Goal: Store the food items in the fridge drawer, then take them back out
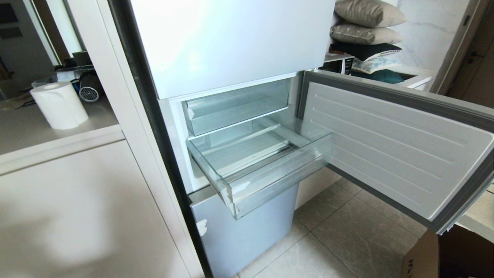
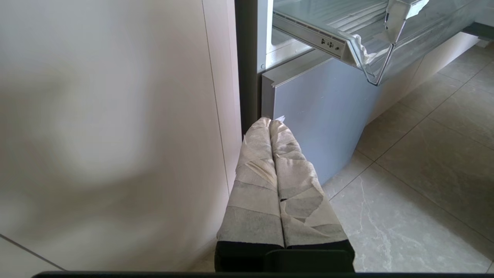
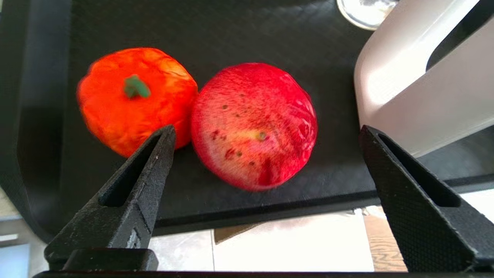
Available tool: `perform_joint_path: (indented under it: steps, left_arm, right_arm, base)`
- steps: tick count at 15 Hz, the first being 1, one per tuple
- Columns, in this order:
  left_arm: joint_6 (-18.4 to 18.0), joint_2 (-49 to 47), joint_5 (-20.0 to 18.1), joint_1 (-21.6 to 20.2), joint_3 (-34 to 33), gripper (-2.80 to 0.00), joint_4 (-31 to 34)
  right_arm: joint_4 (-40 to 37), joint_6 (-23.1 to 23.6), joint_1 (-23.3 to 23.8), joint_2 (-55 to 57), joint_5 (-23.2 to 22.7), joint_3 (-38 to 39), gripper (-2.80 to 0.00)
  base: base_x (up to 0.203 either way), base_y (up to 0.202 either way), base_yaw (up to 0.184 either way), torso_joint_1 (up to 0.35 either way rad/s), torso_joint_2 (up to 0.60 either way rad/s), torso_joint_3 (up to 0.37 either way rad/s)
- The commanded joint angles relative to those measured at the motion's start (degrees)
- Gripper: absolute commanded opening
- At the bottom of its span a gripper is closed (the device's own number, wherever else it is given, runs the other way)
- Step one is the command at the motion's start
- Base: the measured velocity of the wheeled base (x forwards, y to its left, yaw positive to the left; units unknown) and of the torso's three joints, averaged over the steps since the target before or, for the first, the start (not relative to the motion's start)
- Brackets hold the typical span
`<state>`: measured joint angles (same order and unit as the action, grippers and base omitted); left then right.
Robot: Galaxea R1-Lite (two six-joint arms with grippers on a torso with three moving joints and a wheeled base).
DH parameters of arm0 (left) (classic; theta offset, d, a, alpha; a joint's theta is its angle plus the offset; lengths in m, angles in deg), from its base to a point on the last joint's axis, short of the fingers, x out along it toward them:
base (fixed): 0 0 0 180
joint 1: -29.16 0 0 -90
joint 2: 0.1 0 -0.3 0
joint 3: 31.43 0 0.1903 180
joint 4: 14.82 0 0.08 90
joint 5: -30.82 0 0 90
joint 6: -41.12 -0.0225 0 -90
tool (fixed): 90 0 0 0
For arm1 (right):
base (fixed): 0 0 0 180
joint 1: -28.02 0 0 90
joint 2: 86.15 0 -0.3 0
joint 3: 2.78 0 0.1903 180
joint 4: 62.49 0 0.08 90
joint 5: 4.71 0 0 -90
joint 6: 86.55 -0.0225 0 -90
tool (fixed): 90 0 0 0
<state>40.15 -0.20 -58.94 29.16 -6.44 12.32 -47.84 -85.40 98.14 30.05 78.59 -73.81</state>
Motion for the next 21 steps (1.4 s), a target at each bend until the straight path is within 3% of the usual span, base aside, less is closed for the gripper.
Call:
perform_joint_path:
  steps: [1,4,21]
  left_arm:
    - [0.0,0.0,0.0,0.0,0.0,-2.8,0.0]
    - [0.0,-0.1,0.0,0.0,0.0,-2.8,0.0]
    - [0.0,0.0,0.0,0.0,0.0,-2.8,0.0]
  right_arm:
    - [0.2,0.0,0.1,2.3,-0.6,-0.6,0.0]
    - [0.3,0.0,0.1,3.5,-2.5,-1.1,0.0]
    - [0.0,-0.3,0.3,8.9,-3.4,-6.8,0.0]
  base:
    - [0.0,0.0,0.0,0.0,0.0,0.0]
    - [0.0,0.0,0.0,0.0,0.0,0.0]
    - [0.0,0.0,0.0,0.0,0.0,0.0]
